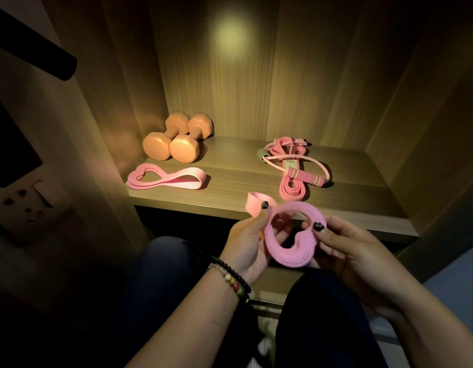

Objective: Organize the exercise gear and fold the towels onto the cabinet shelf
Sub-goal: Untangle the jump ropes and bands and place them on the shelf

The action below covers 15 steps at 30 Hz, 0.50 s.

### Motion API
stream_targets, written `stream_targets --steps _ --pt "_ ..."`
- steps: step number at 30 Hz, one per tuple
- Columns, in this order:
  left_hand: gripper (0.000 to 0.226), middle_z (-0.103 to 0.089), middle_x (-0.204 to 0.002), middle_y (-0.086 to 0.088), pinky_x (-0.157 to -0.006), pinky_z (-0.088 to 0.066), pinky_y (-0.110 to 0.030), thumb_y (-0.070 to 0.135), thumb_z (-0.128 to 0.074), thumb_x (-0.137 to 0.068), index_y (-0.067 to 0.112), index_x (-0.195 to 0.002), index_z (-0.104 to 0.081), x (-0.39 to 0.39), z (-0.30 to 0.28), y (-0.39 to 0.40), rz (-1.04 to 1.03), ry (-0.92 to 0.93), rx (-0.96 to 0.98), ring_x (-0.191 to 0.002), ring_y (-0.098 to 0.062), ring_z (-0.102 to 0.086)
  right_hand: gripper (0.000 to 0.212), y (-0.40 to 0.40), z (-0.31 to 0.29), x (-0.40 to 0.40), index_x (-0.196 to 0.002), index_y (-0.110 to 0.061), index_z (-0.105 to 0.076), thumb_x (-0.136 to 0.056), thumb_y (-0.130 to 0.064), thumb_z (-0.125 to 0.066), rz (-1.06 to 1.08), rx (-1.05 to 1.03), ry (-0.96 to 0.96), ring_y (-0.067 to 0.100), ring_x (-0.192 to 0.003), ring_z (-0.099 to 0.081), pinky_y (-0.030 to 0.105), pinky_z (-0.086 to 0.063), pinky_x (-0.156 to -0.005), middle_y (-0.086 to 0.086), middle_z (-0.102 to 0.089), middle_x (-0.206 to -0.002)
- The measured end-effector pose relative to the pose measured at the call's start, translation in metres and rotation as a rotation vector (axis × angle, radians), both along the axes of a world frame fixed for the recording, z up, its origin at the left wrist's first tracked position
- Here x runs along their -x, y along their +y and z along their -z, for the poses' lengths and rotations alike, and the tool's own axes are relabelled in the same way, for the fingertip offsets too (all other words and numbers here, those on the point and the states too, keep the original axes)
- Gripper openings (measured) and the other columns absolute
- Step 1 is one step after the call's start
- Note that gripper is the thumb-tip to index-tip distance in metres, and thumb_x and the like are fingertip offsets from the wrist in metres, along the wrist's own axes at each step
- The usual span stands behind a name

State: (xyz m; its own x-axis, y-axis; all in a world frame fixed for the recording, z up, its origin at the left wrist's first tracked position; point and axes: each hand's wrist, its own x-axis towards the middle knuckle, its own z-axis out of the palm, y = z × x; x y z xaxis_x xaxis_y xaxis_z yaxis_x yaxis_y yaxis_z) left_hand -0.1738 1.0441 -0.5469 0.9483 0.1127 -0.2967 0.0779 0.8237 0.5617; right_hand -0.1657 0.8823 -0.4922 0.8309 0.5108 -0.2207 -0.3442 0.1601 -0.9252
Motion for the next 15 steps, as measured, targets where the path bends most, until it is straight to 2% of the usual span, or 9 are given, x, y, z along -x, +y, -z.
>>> stream_targets --steps 4,7,9,12,15 --pt "0.042 -0.066 -0.116 -0.024 -0.076 -0.059 -0.031 0.008 -0.061 -0.086 -0.008 -0.124 -0.051 -0.011 -0.012 0.016 -0.085 -0.069 -0.116 -0.097 -0.025 -0.069 0.032 -0.002 0.006 -0.009 -0.101 -0.001 -0.066 -0.075 -0.015 -0.055 0.11 -0.055 0.082 0.02 -0.08 -0.066 0.032 -0.06 -0.066 0.016 -0.069 -0.089" --pt "0.042 -0.069 -0.112 -0.018 -0.075 -0.058 -0.032 0.02 -0.068 -0.076 0.002 -0.113 -0.058 -0.01 -0.021 0.029 -0.088 -0.133 -0.384 -0.098 -0.024 -0.068 0.037 0.006 0.013 -0.014 -0.105 0.004 -0.064 -0.075 -0.015 -0.055 0.156 -0.102 0.127 0.021 -0.077 -0.068 0.035 -0.059 -0.067 0.017 -0.07 -0.091" --pt "0.036 -0.072 -0.105 -0.012 -0.069 -0.055 -0.028 0.027 -0.069 -0.075 0.008 -0.105 -0.062 -0.009 -0.025 0.042 -0.089 -0.163 -0.56 -0.09 -0.018 -0.068 0.039 0.015 0.017 -0.018 -0.109 0.004 -0.063 -0.076 -0.015 -0.054 0.141 -0.129 0.165 0.024 -0.079 -0.069 0.038 -0.06 -0.068 0.021 -0.071 -0.096" --pt "0.033 -0.072 -0.1 -0.008 -0.069 -0.055 -0.029 0.025 -0.063 -0.082 0.006 -0.11 -0.06 -0.008 -0.029 0.067 -0.055 -0.178 -0.708 -0.088 -0.017 -0.068 0.036 0.03 0.021 -0.026 -0.111 0.001 -0.061 -0.08 -0.015 -0.053 0.109 -0.149 0.234 0.028 -0.083 -0.071 0.041 -0.06 -0.07 0.027 -0.069 -0.1" --pt "0.031 -0.07 -0.11 -0.014 -0.072 -0.055 -0.028 0.01 -0.057 -0.09 -0.001 -0.118 -0.053 -0.008 -0.032 0.092 -0.006 -0.202 -0.715 -0.094 -0.021 -0.069 0.027 0.046 0.024 -0.037 -0.113 0.001 -0.06 -0.091 -0.011 -0.049 0.103 -0.14 0.301 0.025 -0.075 -0.073 0.037 -0.061 -0.063 0.025 -0.071 -0.095"
